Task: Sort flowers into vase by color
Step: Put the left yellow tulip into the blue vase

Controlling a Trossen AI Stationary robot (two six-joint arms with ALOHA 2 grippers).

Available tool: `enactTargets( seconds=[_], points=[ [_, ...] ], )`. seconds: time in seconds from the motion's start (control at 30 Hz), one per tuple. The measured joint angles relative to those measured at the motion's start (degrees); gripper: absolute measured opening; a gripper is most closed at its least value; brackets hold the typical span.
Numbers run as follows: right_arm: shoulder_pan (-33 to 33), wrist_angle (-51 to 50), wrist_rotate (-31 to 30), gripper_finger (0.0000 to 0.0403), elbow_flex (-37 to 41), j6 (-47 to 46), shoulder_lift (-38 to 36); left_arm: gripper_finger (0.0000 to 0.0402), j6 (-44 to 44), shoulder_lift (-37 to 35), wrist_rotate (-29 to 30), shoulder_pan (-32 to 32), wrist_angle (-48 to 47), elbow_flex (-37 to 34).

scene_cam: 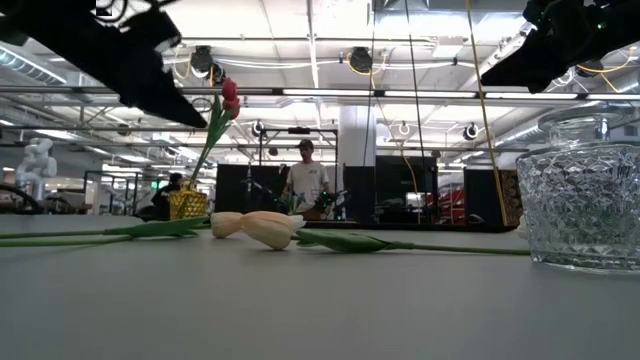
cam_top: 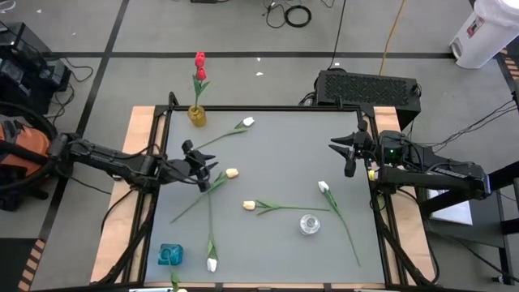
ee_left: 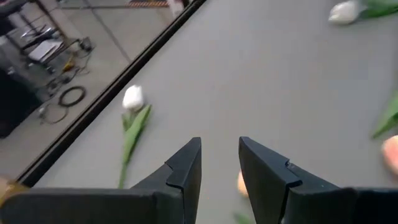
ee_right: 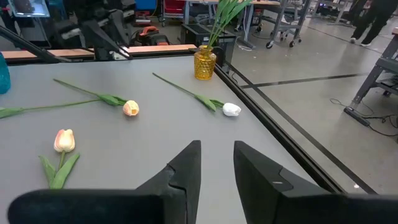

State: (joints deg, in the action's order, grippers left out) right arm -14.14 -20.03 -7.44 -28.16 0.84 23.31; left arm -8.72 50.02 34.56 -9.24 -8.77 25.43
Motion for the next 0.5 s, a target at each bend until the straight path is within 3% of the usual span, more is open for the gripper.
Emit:
enactTargets(
  seconds=[0.3, 0.5],
  points=[
    [0.0, 0.0, 0.0, 0.0086, 0.0, 0.0, 0.0, 0.0115, -4.0, 0.4, -0.8, 3.6, -6.0, 0.0],
    [0.0, 0.0, 0.0, 0.0086, 0.0, 0.0, 0.0, 0.0115, -10.1, 0.4, -6.0, 3.6, -13.2, 0.0]
  ],
)
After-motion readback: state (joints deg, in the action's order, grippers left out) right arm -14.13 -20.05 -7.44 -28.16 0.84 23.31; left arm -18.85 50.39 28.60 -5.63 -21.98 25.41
